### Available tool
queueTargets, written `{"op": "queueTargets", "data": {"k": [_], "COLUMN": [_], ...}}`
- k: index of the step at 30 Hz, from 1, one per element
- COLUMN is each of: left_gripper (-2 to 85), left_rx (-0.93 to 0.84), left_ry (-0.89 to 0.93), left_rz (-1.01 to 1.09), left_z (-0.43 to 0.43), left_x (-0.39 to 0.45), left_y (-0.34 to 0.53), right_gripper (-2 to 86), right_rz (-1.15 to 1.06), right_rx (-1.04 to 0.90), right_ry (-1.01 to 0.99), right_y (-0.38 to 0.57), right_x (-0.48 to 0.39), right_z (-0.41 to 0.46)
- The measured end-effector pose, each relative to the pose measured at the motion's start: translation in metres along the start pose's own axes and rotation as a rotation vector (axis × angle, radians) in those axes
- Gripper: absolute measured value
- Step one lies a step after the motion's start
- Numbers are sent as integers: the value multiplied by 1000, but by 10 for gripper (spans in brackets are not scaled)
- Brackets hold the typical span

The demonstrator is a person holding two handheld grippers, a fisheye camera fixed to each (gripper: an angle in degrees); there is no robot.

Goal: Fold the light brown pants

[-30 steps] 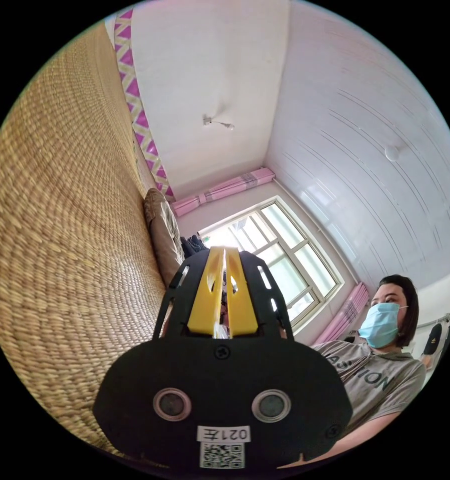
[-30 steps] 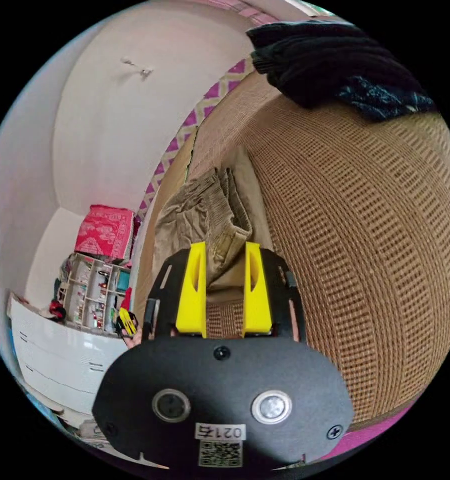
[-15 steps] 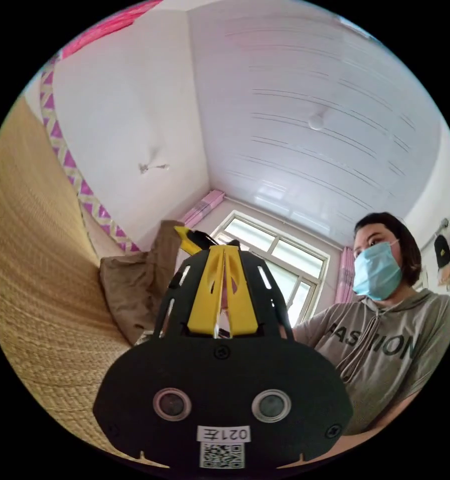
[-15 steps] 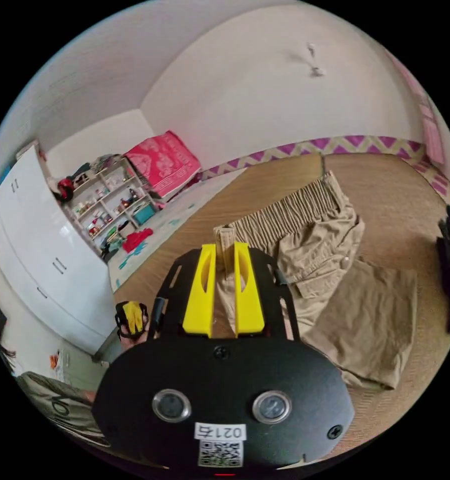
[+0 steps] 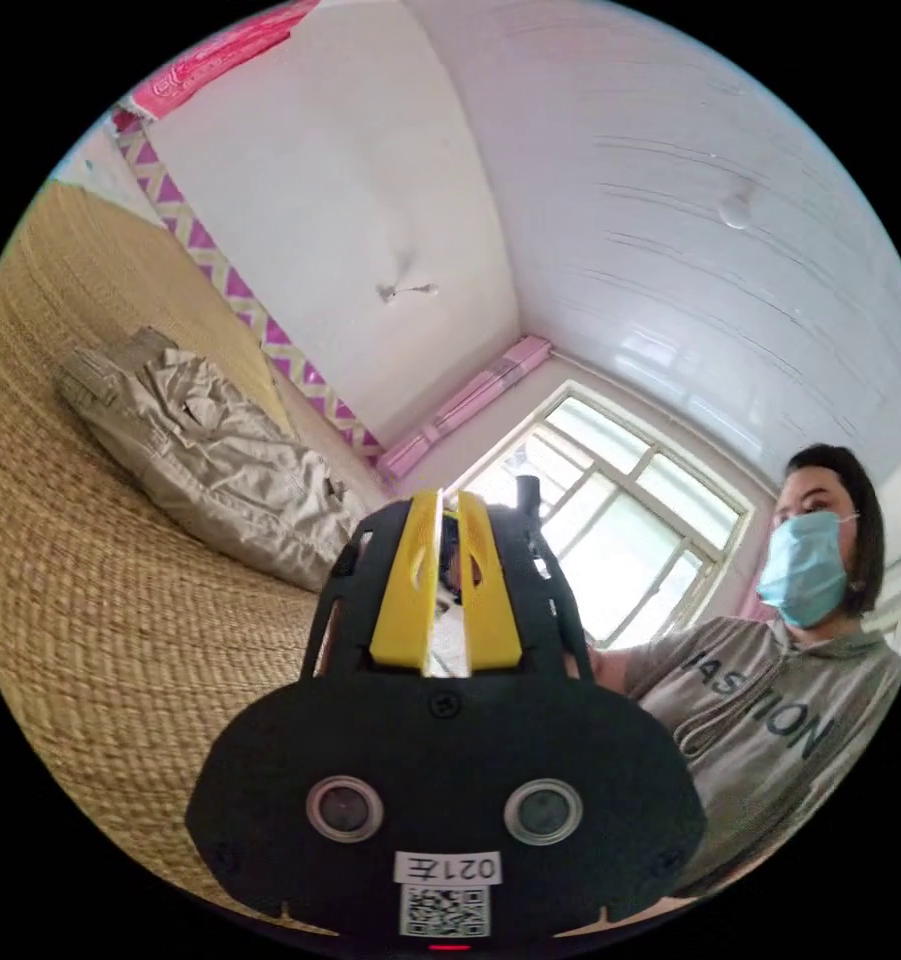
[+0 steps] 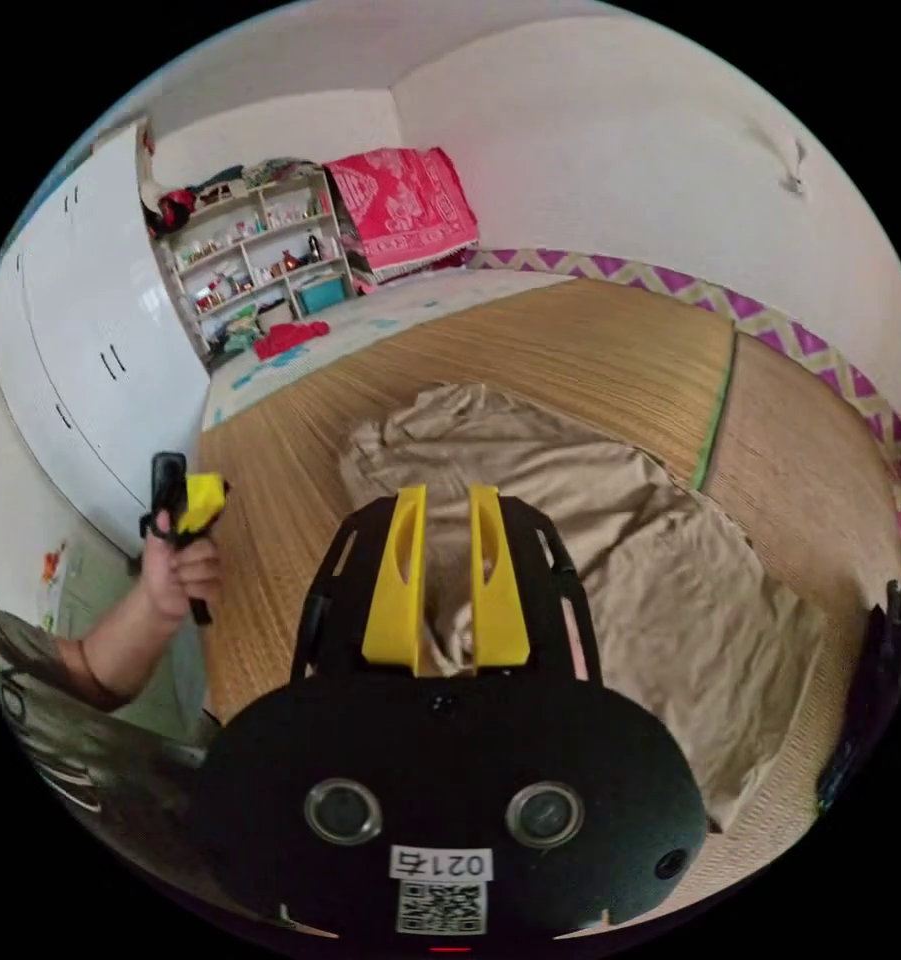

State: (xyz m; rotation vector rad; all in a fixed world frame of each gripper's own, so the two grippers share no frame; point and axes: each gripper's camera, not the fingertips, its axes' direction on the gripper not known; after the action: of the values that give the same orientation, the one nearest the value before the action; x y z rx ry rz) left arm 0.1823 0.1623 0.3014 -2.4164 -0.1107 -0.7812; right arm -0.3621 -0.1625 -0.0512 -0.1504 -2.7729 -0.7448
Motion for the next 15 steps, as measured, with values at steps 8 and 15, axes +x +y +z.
{"op": "queueTargets", "data": {"k": [8,15], "left_gripper": [85,80], "left_rx": [-69,184], "left_ry": [-72,-23], "left_rz": [-62,-241], "left_z": [80,38], "left_x": [-69,-142], "left_y": [-47,-18], "right_gripper": [106,84], "right_rz": [-102,-115], "right_rx": [-206,-264], "right_ry": [174,212], "right_y": [8,-27], "right_x": [-54,-149], "right_z": [57,149]}}
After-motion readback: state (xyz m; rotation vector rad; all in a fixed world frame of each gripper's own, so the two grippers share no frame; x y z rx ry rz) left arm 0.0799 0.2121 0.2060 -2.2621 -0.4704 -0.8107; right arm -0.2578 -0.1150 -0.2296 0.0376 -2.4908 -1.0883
